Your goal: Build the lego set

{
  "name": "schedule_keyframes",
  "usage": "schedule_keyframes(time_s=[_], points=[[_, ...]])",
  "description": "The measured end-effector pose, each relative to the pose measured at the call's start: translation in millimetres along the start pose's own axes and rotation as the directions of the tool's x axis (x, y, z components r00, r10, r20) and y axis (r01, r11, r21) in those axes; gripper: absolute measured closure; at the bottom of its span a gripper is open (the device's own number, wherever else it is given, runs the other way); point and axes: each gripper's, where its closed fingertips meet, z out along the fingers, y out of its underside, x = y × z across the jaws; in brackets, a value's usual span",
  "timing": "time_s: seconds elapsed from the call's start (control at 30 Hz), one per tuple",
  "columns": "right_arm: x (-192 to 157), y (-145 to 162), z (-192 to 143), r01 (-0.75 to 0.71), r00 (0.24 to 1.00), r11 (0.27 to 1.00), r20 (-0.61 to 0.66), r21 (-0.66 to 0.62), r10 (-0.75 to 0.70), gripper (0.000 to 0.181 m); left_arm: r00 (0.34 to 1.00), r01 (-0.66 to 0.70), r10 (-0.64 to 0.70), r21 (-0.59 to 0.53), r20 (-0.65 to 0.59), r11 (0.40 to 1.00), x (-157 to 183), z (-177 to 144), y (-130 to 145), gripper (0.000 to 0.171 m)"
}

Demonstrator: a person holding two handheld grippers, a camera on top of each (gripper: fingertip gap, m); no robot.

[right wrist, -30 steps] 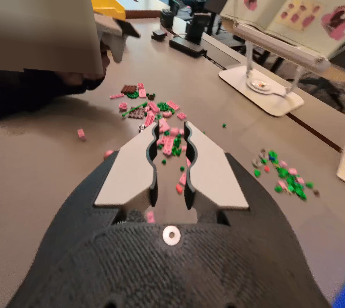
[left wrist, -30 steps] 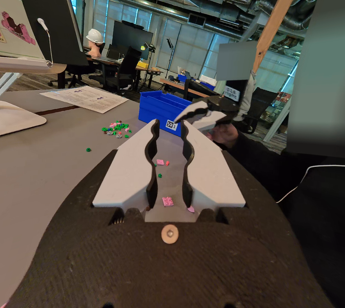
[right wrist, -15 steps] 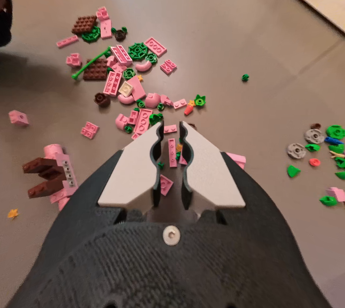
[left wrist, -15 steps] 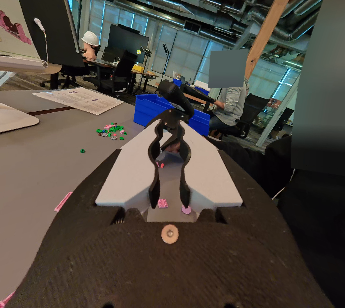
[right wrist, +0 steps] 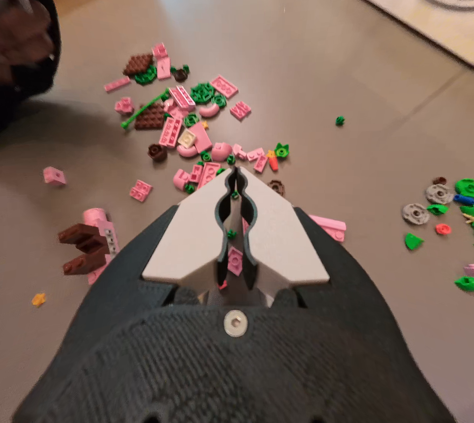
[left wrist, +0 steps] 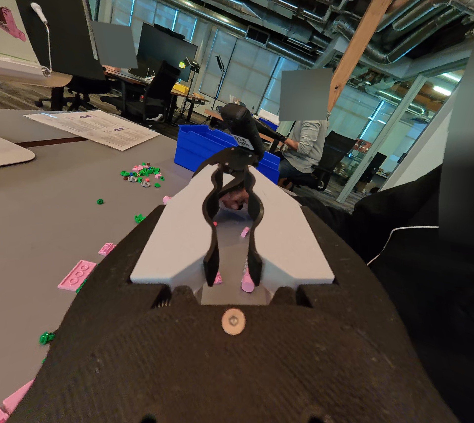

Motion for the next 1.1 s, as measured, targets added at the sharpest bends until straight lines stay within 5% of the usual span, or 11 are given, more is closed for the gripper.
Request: schedule_keyframes(time_s=[0.1, 0.3, 0.47, 0.6, 0.7, 0.77, 0.87, 0.93, 1.1], points=[[7.8, -4.5, 0.6, -0.003, 1.0, 1.0, -0.029, 0.021, 0.003, 0.177, 1.0, 0.002, -0.002, 0.002, 0.004, 1.0, -0.8, -0.1, 0.1, 0.158], [16.9, 17.0, 24.9, 0.013, 0.996, 0.989, -0.081, -0.149, -0.026, 0.163, 1.0, 0.0, 0.0, -0.017, 0.007, 1.0, -1.3, 1.9, 4.0, 0.158], [22.5, 13.9, 26.8, 0.04, 0.991, 0.984, -0.121, -0.173, -0.061, 0.174, 1.0, -0.006, 0.006, -0.033, 0.009, 0.999, -1.4, 2.7, 6.4, 0.157], [-2.4, -13.6, 7.3, 0.097, 0.994, 0.995, -0.043, -0.021, -0.098, 0.174, 1.0, -0.006, 0.007, -0.039, 0.002, 0.999, -1.0, 2.9, 7.0, 0.154], [-53.5, -43.5, -16.1, 0.015, 0.972, 0.985, 0.228, 0.169, -0.054, 0.175, 0.996, 0.027, -0.035, -0.101, -0.078, 0.995, 8.2, 10.7, 19.0, 0.139], [-77.9, -50.8, -28.9, -0.169, 0.892, 0.971, 0.445, 0.169, 0.078, 0.175, 0.985, 0.038, -0.064, -0.156, -0.163, 0.987, 22.4, 16.6, 28.7, 0.136], [-101.5, -61.2, -52.7, -0.458, 0.615, 0.886, 0.744, 0.069, 0.26, 0.175, 0.989, -0.044, 0.01, -0.223, -0.149, 0.974, 25.0, 22.0, 43.0, 0.137], [-108.4, -62.1, -63.6, -0.526, 0.472, 0.85, 0.833, 0.005, 0.287, 0.175, 0.989, -0.091, 0.056, -0.263, -0.138, 0.96, 24.8, 24.2, 51.7, 0.14], [-119.8, -57.0, -65.5, -0.522, 0.383, 0.85, 0.871, -0.069, 0.306, 0.175, 0.98, -0.126, 0.071, -0.302, -0.185, 0.945, 35.4, 28.7, 62.5, 0.144]])
